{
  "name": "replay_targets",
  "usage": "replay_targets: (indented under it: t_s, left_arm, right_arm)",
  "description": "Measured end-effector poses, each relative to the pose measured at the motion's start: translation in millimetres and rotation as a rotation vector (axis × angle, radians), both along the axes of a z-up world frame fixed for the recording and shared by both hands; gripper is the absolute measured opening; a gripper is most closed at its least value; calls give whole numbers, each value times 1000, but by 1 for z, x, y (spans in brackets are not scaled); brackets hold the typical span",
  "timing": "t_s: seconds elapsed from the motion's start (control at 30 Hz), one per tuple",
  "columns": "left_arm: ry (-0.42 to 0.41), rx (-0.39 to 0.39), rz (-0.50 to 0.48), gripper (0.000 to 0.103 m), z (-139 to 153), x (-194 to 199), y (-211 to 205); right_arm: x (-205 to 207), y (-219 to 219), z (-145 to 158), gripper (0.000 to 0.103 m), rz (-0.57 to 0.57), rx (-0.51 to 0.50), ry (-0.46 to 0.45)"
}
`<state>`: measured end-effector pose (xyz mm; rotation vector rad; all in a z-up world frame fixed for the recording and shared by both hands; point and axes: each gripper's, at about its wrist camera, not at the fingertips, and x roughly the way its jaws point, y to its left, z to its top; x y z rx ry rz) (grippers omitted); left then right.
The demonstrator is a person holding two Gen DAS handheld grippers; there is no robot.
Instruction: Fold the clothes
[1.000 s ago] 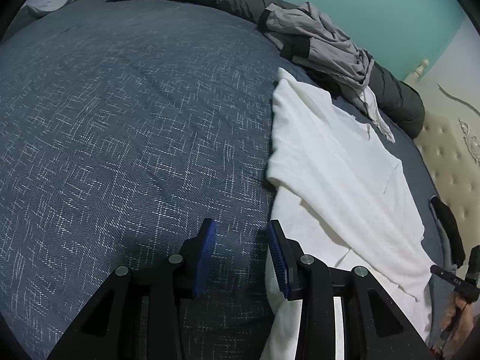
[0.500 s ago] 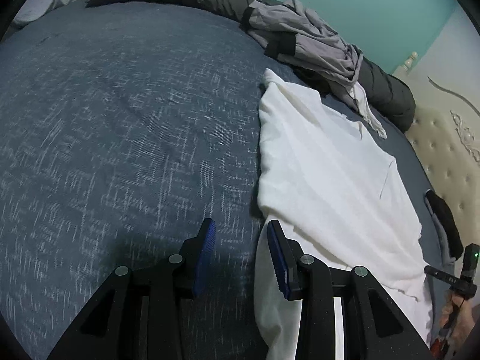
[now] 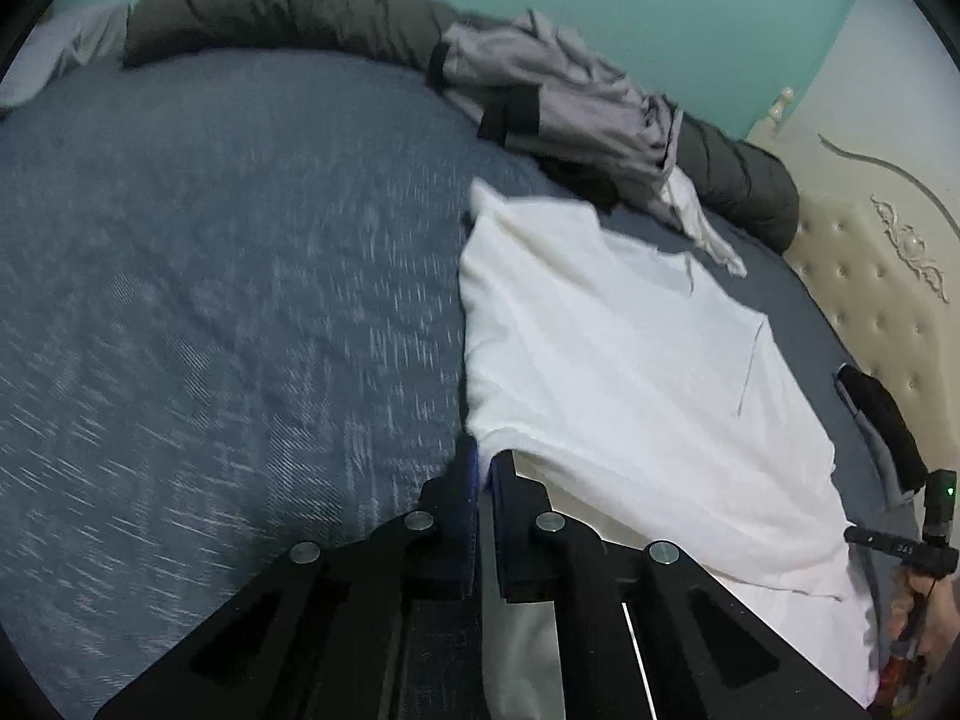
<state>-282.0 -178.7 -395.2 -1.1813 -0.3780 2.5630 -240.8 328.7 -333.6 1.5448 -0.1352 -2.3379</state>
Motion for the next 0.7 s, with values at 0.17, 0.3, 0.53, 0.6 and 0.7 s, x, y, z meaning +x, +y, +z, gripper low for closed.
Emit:
replay_targets:
  t_s: [0.17,0.3,0.53,0.6,0.7]
  left_arm:
    - [25,-46,7,4,9,2,-3]
    - [-79,-53,33,6,-15,-7,-7]
    - [-99,-41,114,6,-16,-4,-28]
    - [-109,-2,99,7,-14,1,-31]
    - [-123,55,75,11,-12,8,-36]
  right_arm:
    - [1,-7,-2,2,20,9,-5]
    - [1,-6,-8,2,14,-2,-24]
    - [3,-6,-9,3,6,-22,-17]
    - [3,-4,-10,3,-3,-34,-15]
    - [5,2,-10,3,-33,-77,-18]
